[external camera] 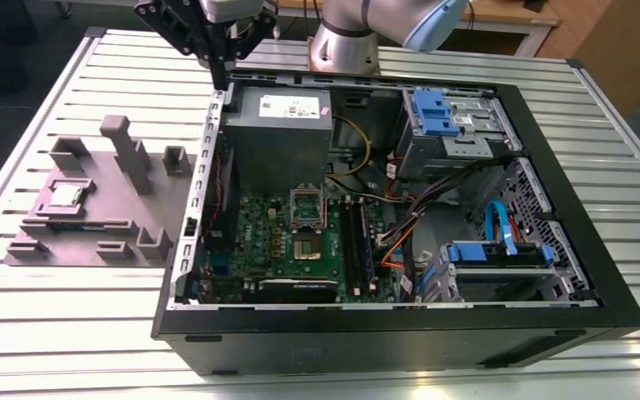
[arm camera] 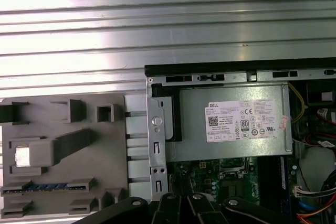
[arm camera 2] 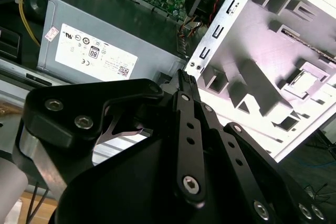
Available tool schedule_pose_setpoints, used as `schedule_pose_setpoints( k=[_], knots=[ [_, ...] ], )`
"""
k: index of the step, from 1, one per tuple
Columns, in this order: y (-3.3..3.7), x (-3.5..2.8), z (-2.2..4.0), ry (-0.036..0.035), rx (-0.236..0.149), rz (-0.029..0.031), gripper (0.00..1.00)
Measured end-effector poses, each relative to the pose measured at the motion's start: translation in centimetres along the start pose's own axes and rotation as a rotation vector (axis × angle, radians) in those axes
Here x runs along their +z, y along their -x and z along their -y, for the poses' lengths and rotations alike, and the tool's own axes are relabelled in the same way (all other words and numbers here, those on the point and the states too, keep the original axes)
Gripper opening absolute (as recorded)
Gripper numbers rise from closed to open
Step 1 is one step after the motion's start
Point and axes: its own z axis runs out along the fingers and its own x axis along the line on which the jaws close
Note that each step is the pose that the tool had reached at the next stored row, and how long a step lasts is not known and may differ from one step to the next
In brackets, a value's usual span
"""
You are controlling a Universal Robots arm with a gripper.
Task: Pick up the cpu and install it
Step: 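Reach for the cpu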
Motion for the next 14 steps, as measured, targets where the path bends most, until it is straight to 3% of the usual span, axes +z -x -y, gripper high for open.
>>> schedule_pose_setpoints(
  k=[14],
  knots=[
    [-0.27, 0.06, 0.02, 0.0000, 0.000, 0.0000, 0.10]
  ],
)
